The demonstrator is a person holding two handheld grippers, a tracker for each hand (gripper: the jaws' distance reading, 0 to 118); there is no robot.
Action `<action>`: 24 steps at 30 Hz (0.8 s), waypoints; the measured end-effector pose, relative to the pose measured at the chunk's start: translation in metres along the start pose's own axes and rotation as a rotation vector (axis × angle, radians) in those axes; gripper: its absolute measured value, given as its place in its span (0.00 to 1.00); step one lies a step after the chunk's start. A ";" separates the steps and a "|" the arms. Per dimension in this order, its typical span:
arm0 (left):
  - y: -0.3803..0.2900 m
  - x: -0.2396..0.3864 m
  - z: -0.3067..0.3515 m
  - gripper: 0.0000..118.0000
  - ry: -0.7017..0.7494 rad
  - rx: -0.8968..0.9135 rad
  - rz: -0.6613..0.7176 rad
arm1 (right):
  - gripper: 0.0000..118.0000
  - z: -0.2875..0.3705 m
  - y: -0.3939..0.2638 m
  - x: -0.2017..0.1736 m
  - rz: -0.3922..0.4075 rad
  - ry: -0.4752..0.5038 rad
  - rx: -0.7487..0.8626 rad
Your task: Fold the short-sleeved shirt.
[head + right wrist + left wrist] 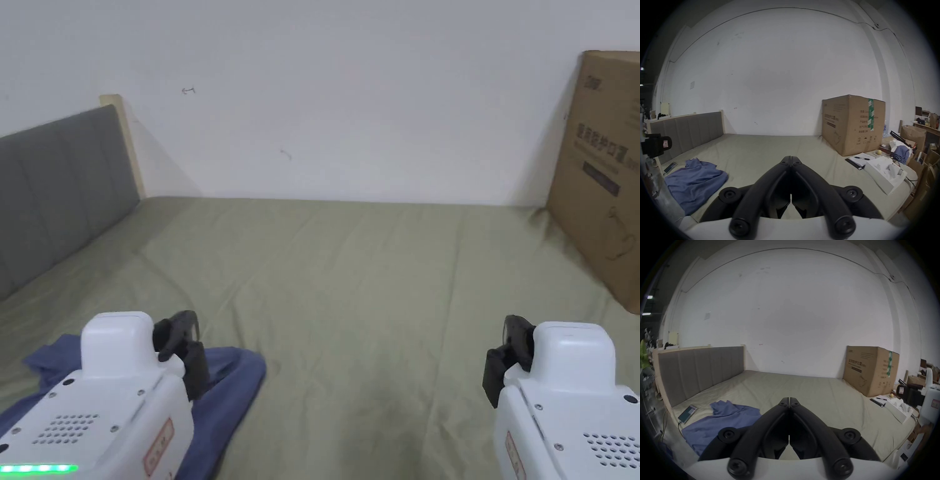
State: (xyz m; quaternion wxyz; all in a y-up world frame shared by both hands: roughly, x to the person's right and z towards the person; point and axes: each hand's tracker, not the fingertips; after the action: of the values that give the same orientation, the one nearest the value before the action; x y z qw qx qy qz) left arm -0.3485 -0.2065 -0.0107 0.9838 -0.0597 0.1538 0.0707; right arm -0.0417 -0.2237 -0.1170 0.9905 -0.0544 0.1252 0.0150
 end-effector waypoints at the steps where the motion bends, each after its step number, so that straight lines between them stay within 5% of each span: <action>1: 0.002 -0.010 0.004 0.00 0.020 0.004 0.003 | 0.00 -0.003 0.002 -0.007 -0.004 0.033 -0.002; 13: 0.005 -0.102 0.066 0.00 0.357 -0.010 0.031 | 0.00 -0.024 0.004 -0.118 0.053 0.407 -0.043; 24: -0.044 -0.132 -0.004 0.00 0.245 -0.323 0.089 | 0.00 -0.047 -0.029 -0.132 0.079 0.441 -0.188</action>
State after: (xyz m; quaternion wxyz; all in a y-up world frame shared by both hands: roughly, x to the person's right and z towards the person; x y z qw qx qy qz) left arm -0.4668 -0.2662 0.0308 0.9312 -0.2180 0.2613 0.1302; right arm -0.1795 -0.2598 -0.1259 0.9284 -0.1434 0.3386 0.0529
